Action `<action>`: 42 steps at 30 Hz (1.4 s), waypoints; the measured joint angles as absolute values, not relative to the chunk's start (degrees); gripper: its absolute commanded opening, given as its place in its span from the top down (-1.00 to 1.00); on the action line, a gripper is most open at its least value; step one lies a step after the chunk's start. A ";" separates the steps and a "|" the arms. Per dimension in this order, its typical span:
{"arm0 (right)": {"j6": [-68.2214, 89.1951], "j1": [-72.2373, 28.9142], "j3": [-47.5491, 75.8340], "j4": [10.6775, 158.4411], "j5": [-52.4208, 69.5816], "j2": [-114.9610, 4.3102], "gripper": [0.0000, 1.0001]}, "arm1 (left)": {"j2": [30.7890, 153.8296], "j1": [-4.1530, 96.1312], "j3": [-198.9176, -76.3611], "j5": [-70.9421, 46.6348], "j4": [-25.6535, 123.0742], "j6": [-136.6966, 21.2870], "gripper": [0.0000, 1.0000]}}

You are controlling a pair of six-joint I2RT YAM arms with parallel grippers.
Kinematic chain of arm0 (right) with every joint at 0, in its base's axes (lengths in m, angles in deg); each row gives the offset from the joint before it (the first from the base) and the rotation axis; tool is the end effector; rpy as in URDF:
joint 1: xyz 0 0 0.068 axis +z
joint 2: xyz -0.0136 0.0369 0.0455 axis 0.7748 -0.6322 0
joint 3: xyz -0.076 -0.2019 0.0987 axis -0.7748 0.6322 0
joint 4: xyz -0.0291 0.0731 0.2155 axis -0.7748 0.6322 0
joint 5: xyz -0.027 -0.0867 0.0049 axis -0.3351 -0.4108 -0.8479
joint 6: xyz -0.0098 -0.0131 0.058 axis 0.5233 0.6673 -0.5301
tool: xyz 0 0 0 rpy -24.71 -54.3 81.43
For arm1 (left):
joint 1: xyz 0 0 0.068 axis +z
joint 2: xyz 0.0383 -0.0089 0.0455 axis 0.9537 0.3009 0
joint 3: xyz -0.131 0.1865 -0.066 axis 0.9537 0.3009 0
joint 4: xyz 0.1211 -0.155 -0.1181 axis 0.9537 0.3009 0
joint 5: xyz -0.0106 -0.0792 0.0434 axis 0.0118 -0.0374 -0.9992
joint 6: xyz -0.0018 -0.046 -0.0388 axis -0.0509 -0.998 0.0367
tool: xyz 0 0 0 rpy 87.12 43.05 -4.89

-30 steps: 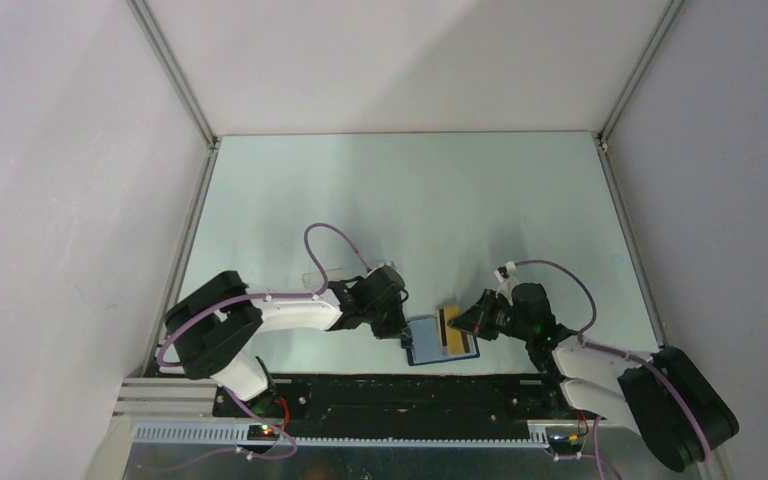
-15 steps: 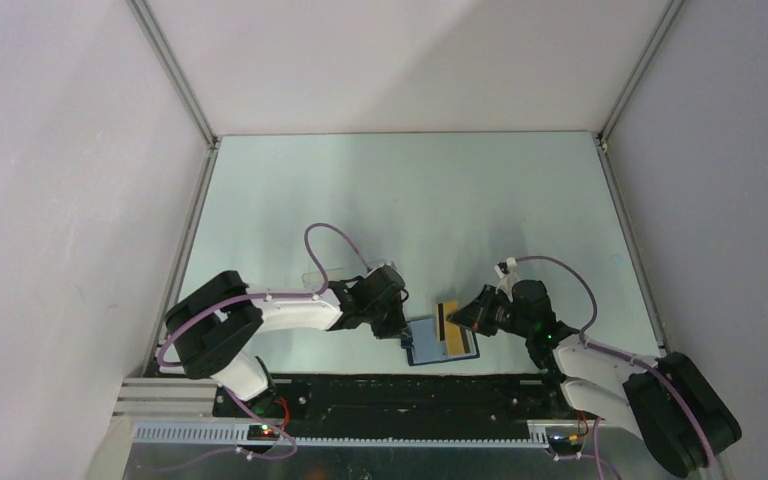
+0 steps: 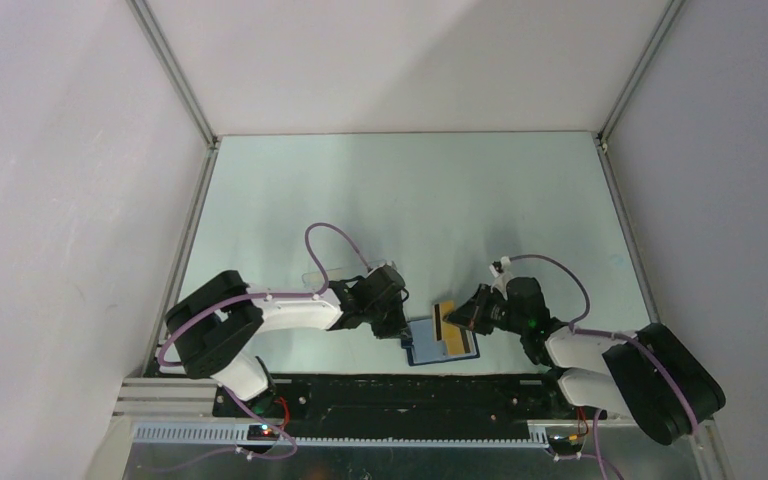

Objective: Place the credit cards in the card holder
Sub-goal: Insert the credit card into the card holder.

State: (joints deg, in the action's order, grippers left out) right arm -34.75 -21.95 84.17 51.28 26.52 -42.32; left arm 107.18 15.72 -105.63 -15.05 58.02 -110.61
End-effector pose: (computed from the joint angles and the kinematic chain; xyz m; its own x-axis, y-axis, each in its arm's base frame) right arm 0.1527 0.1061 0.1085 -0.8695 0.3332 -0.3645 -0.1262 0.5636 0.8163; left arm 0.1423 -0.2249 0.1179 -0.9752 -0.1510 -0.1616 -0.0456 0.8523 -0.5211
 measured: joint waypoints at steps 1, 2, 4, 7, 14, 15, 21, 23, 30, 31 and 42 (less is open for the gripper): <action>-34.79 -21.86 84.17 51.01 26.70 -42.34 1.00 | 107.23 15.72 -105.63 -15.03 58.02 -110.59 1.00; -34.84 -21.77 84.19 50.86 26.87 -42.34 1.00 | 107.27 15.72 -105.65 -15.03 58.04 -110.59 1.00; -35.08 -21.58 84.28 50.80 26.96 -42.27 1.00 | 107.29 15.72 -105.68 -15.01 58.02 -110.59 1.00; -35.21 -21.18 84.65 51.32 26.96 -41.47 1.00 | 107.62 15.69 -105.87 -14.85 57.86 -110.53 1.00; -36.08 -20.64 85.74 53.53 27.29 -39.56 1.00 | 107.99 15.61 -106.31 -14.63 57.82 -110.11 1.00; -36.28 -20.61 85.77 53.66 27.35 -39.56 1.00 | 107.99 15.61 -106.33 -14.61 57.82 -110.11 1.00; -38.58 -20.09 85.83 57.40 27.42 -37.16 1.00 | 108.30 15.61 -106.38 -14.61 57.84 -110.11 1.00; -39.14 -19.92 85.96 59.54 27.53 -35.26 1.00 | 108.56 15.61 -106.53 -14.59 58.06 -110.11 1.00; -40.11 -19.78 86.20 66.47 27.51 -29.90 1.00 | 109.15 15.43 -107.32 -14.44 58.13 -110.07 1.00; -40.15 -19.78 86.20 66.86 27.55 -29.90 1.00 | 109.15 15.43 -107.32 -14.44 58.17 -110.07 1.00; -41.61 -20.20 85.66 68.17 29.04 -32.13 1.00 | 109.89 15.39 -108.23 -14.39 59.37 -110.09 1.00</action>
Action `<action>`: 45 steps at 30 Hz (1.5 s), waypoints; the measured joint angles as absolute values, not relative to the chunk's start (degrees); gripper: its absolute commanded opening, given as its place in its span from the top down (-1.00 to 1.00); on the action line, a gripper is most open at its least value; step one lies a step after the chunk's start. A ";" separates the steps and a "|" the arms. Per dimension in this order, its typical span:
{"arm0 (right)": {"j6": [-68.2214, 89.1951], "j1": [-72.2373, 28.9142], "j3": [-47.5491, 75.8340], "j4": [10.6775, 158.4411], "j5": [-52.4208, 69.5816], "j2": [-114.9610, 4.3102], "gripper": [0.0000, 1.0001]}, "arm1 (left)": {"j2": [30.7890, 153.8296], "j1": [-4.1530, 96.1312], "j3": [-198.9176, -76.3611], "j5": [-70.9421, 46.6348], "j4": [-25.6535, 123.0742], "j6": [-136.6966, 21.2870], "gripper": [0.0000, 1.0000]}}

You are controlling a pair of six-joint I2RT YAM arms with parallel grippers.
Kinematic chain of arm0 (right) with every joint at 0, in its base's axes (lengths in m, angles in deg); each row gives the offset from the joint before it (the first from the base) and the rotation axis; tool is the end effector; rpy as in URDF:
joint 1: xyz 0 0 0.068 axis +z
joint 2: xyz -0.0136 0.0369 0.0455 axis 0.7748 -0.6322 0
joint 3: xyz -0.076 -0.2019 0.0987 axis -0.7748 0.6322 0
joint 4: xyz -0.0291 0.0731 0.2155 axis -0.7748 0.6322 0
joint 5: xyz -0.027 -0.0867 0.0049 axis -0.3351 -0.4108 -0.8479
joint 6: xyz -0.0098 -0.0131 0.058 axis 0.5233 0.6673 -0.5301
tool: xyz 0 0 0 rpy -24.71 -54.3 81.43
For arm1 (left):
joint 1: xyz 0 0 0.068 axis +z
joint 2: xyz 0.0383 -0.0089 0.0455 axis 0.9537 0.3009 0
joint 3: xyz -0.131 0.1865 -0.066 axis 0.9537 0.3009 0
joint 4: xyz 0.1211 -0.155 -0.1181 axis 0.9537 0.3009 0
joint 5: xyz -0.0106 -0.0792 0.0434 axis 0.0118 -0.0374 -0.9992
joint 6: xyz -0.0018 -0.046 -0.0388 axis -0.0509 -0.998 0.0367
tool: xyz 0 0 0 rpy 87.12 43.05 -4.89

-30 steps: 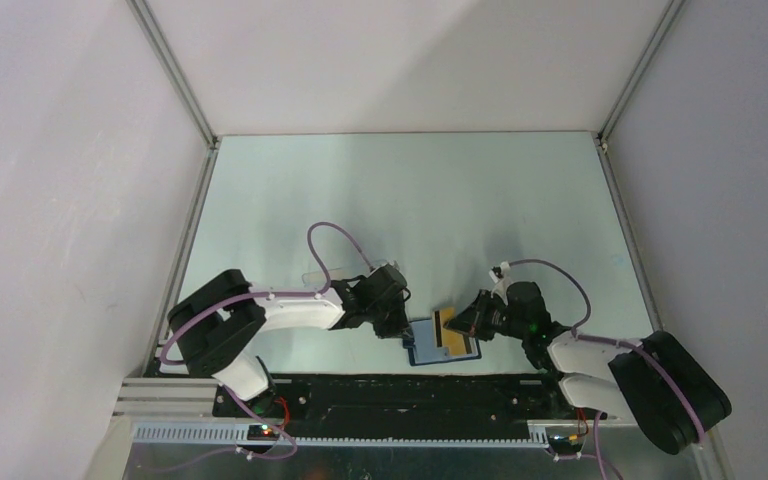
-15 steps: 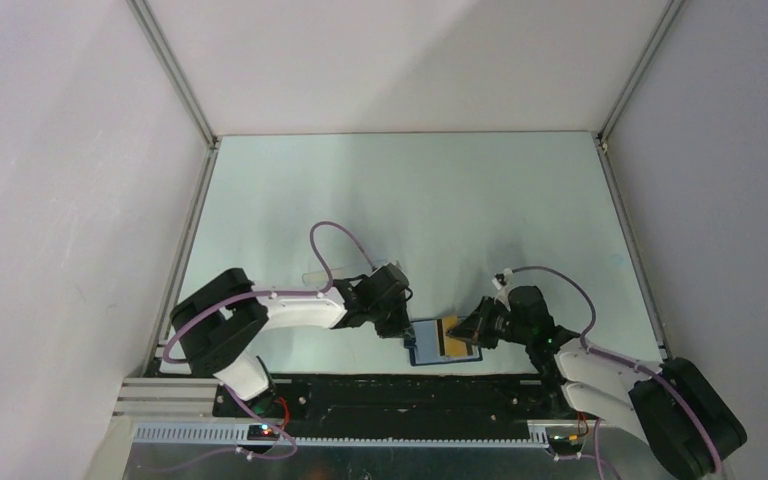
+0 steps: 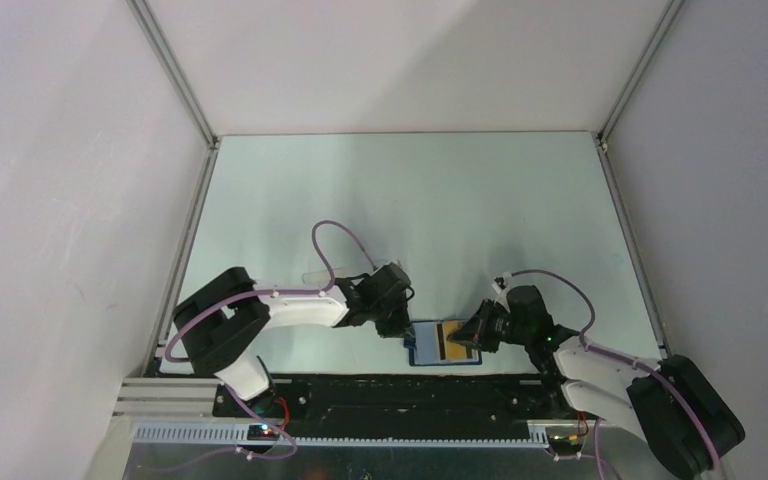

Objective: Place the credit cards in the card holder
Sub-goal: Insert the credit card into the card holder.

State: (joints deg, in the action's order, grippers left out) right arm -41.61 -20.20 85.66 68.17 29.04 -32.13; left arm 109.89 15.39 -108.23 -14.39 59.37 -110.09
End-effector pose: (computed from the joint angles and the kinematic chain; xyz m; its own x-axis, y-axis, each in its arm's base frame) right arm 0.1283 0.1003 0.1018 -0.9316 0.3268 -0.1588 0.0568 0.5626 0.8248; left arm 0.1448 -0.2326 0.1157 -0.9807 -0.1291 -0.1469 -0.0379 0.8622 -0.5051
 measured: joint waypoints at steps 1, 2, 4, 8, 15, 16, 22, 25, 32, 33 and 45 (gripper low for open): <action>-41.66 -20.27 85.59 68.85 29.01 -31.70 1.00 | 109.92 15.39 -108.30 -14.39 59.48 -110.09 1.00; -41.70 -20.27 85.55 69.72 28.91 -31.04 1.00 | 109.98 15.39 -108.36 -14.37 59.55 -110.09 1.00; -41.88 -20.29 85.50 71.45 28.62 -29.62 1.00 | 110.07 15.39 -108.52 -14.37 59.72 -110.09 1.00; -42.23 -20.59 85.44 74.34 28.18 -27.67 1.00 | 110.29 15.39 -108.85 -14.31 60.03 -110.07 1.00; -42.27 -20.64 85.35 75.52 27.77 -27.87 1.00 | 110.51 15.39 -109.17 -14.28 60.44 -110.07 1.00; -42.31 -20.64 85.28 75.23 27.77 -28.48 1.00 | 110.55 15.39 -109.24 -14.26 60.55 -110.05 1.00; -42.68 -20.22 84.48 70.69 29.28 -34.60 1.00 | 110.66 15.39 -109.48 -14.22 60.86 -109.98 1.00; -42.71 -20.11 84.30 67.60 30.41 -37.40 1.00 | 110.66 15.39 -109.48 -14.24 60.86 -109.96 1.00; -42.68 -20.09 84.30 60.85 33.12 -42.19 1.00 | 110.77 15.41 -109.59 -14.22 61.01 -109.87 1.00; -42.68 -20.00 84.30 60.00 33.41 -42.58 1.00 | 110.77 15.41 -109.59 -14.22 61.01 -109.87 1.00; -44.19 -13.73 82.36 55.39 30.96 -48.15 0.84 | 110.99 15.41 -109.92 -14.09 61.47 -109.32 1.00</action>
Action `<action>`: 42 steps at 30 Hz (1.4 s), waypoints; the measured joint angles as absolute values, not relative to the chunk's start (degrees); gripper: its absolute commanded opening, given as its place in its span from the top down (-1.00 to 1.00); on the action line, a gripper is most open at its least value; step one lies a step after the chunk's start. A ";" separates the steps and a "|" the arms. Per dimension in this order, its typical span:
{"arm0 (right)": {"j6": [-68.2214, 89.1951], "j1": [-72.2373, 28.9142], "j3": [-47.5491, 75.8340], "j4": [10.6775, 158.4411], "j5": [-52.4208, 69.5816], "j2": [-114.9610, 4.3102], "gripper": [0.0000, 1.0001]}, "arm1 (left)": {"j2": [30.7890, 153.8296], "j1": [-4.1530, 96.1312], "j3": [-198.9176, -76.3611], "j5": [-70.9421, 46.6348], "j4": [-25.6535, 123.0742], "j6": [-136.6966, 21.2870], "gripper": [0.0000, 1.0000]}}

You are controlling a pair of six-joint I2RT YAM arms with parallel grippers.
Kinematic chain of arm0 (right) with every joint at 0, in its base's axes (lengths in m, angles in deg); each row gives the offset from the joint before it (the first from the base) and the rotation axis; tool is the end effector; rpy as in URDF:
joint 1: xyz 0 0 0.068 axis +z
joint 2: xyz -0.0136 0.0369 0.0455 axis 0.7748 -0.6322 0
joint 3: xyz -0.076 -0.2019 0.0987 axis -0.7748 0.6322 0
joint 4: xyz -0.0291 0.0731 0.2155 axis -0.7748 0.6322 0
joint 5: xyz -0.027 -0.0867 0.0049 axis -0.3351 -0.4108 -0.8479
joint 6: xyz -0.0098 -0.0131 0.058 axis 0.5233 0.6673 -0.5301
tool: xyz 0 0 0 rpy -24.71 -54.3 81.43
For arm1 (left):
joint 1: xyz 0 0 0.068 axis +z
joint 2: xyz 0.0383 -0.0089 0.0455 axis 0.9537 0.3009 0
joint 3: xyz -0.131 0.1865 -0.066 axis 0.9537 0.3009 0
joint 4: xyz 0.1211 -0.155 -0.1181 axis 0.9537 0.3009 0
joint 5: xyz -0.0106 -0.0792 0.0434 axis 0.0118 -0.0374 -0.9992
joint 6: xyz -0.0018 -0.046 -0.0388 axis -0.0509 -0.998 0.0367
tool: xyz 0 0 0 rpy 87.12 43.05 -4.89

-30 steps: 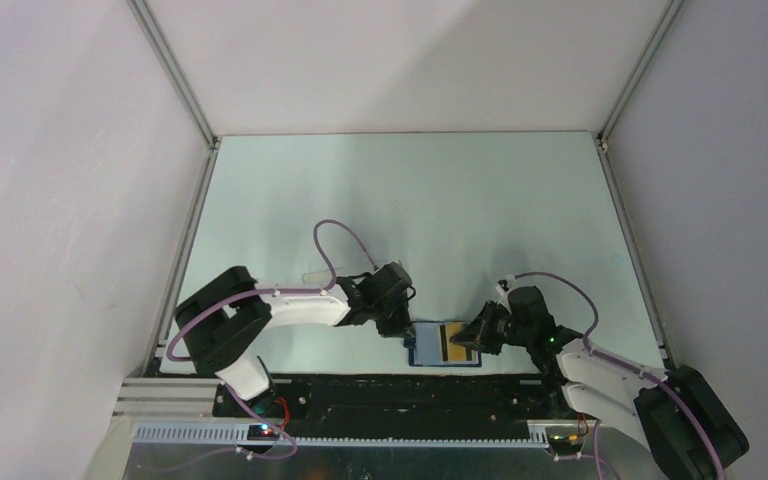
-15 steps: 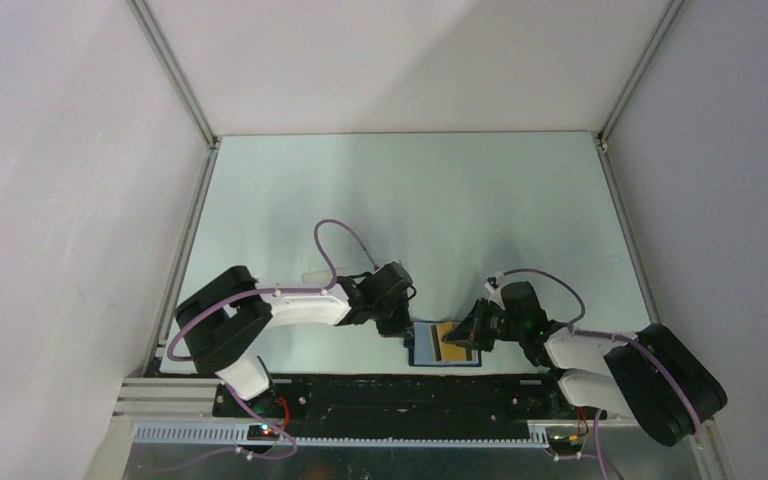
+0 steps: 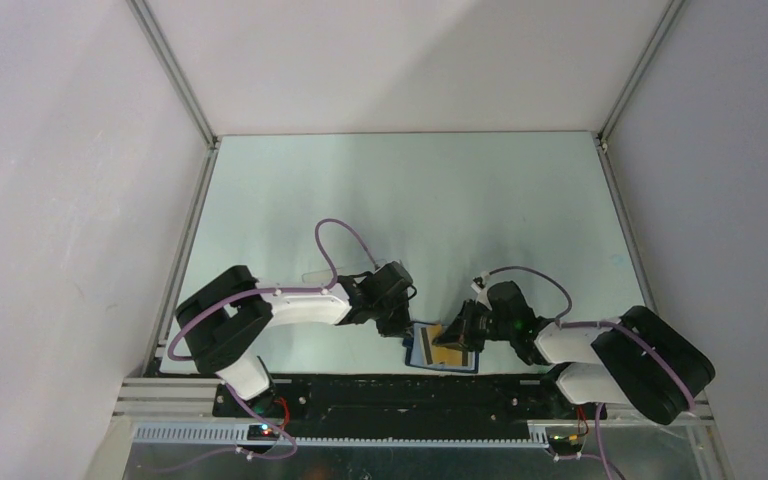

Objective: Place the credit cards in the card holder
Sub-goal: Insert the credit card into the card holder.

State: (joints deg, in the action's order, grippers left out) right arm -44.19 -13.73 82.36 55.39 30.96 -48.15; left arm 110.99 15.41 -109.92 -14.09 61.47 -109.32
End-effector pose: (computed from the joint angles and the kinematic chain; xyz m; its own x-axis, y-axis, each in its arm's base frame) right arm 0.1341 0.1293 0.0934 -0.9694 0.2214 -0.1063 0.0316 0.5416 0.8400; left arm 0.1463 -0.2351 0.1158 -0.9840 -0.1124 -0.1381 -0.0316 0.8737 -0.4855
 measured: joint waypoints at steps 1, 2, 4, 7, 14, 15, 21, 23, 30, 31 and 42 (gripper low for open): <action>-44.19 -13.40 82.03 56.17 30.61 -48.04 0.76 | 110.99 15.45 -109.92 -14.04 61.47 -109.24 1.00; -44.08 -13.10 81.46 57.75 30.09 -47.69 0.70 | 111.01 15.45 -109.94 -14.07 61.47 -109.17 1.00; -43.54 -12.68 80.56 60.89 29.32 -46.41 0.41 | 111.01 15.45 -109.94 -14.04 61.49 -109.13 1.00; -42.12 -11.50 78.82 67.28 28.27 -43.21 0.08 | 111.01 15.45 -109.96 -14.00 61.47 -109.13 1.00; -38.40 -10.34 74.58 78.29 26.28 -38.56 -0.52 | 110.13 15.45 -109.92 -14.02 61.47 -109.11 1.00; -38.16 -10.34 74.25 79.17 26.22 -38.54 -0.56 | 110.09 15.45 -109.89 -14.07 61.53 -109.11 1.00; -36.70 -10.04 71.93 82.16 26.35 -39.06 -0.56 | 109.87 15.45 -109.68 -14.17 61.62 -109.24 1.00; -36.43 -9.97 71.36 82.25 26.83 -40.07 -0.44 | 109.87 15.45 -109.68 -14.17 61.64 -109.24 1.00; -35.82 -8.97 69.90 82.64 27.13 -44.48 0.00 | 109.87 15.45 -109.68 -14.20 61.69 -109.24 1.00; -35.76 -8.81 69.46 82.99 27.13 -45.20 0.02 | 109.89 15.45 -109.68 -14.20 61.71 -109.24 1.00; -37.13 -6.50 66.88 80.65 31.07 -51.19 0.10 | 109.83 15.61 -109.81 -14.28 62.41 -109.17 1.00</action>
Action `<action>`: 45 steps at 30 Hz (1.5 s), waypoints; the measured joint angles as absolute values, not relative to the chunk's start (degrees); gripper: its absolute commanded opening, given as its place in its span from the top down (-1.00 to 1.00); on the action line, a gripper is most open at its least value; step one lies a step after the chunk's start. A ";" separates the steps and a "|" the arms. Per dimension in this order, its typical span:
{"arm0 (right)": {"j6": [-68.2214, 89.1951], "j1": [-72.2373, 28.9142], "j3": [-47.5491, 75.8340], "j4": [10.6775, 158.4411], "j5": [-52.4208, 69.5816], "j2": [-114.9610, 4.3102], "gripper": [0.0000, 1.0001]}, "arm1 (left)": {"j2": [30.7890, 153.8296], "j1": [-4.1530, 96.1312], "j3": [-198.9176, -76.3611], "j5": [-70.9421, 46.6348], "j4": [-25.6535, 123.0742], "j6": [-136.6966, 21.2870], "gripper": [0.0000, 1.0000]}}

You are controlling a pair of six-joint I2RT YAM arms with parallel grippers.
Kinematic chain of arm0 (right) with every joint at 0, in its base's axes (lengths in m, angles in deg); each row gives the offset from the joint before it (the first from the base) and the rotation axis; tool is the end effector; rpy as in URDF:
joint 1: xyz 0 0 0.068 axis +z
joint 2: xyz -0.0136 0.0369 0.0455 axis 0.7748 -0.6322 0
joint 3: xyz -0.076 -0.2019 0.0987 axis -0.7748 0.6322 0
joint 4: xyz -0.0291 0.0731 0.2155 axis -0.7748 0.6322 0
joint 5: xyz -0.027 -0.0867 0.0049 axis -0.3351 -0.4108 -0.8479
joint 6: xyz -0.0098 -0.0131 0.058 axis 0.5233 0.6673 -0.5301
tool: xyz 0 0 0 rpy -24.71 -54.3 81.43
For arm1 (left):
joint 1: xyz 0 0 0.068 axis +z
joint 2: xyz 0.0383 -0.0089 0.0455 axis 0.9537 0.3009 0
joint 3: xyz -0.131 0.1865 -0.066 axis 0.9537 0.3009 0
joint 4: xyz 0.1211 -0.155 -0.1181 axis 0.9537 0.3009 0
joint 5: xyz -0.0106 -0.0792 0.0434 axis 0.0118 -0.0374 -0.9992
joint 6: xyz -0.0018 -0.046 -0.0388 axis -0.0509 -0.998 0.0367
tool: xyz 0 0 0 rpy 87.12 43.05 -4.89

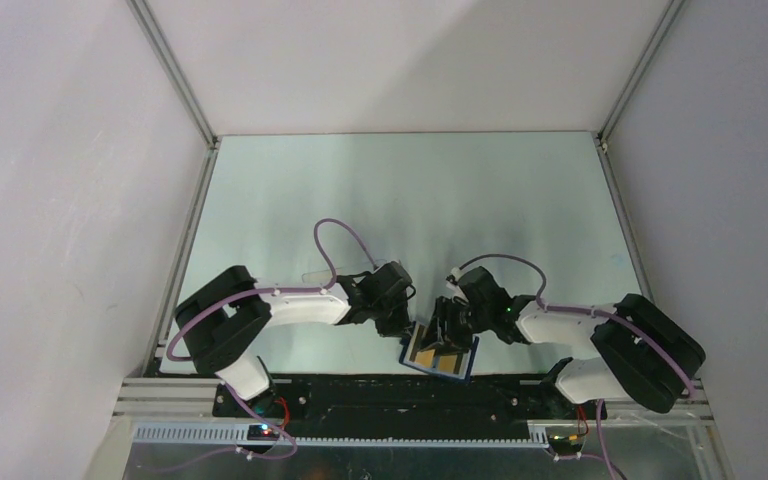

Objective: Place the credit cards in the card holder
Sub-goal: Insert the credit card into the card holder.

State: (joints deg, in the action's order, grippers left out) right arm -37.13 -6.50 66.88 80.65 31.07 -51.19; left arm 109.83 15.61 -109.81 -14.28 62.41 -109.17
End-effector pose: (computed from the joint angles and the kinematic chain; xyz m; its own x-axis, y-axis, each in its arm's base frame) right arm 0.1362 0.1642 0.1124 -0.9986 0.0087 -0.0520 -0.0327 0.6708 0.7409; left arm 0.1461 -0.2327 0.1195 -0.9830 -0.1151 -0.1428 -0.0319 0.8738 -0.4852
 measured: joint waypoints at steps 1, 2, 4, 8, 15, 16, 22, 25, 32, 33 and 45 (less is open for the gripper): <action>-37.18 -6.47 66.77 80.63 31.24 -51.32 0.17 | 109.78 15.61 -109.81 -14.28 62.45 -109.17 1.00; -37.02 -6.45 66.58 80.76 31.31 -51.54 0.24 | 109.74 15.61 -109.81 -14.31 62.50 -109.17 1.00; -36.59 -6.28 65.90 81.81 31.33 -52.57 0.26 | 109.61 15.65 -109.81 -14.44 62.76 -109.19 1.00; -34.31 -6.30 62.82 85.18 31.27 -54.89 0.25 | 108.71 15.69 -109.72 -15.53 64.38 -109.19 0.94; -27.98 -10.89 58.34 86.99 29.47 -57.38 0.21 | 105.96 16.04 -109.00 -18.61 69.05 -109.11 0.51; -27.43 -11.83 57.99 86.84 29.45 -57.68 0.21 | 105.46 16.13 -109.00 -19.05 69.91 -109.00 0.43; -26.10 -13.75 57.42 86.66 30.92 -58.21 -0.03 | 101.92 17.11 -108.87 -22.50 76.68 -107.03 0.17; -25.90 -13.75 57.35 86.90 31.66 -57.71 -0.08 | 100.17 17.79 -107.82 -23.25 79.26 -106.40 0.17; -25.11 -13.62 57.35 90.01 31.75 -54.65 0.07 | 97.78 18.99 -106.44 -23.09 81.95 -104.52 0.23; -24.92 -13.49 57.35 90.44 31.68 -54.30 0.14 | 97.74 19.02 -106.44 -23.07 81.97 -104.28 0.22; -21.31 -11.19 57.35 96.41 28.71 -54.71 0.73 | 100.54 19.06 -110.07 -22.17 82.10 -100.95 -0.06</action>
State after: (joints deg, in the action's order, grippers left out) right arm -21.31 -11.19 57.35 96.41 28.71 -54.71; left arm 100.54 19.06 -110.07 -22.17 82.10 -100.95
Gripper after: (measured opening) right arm 0.221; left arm 0.532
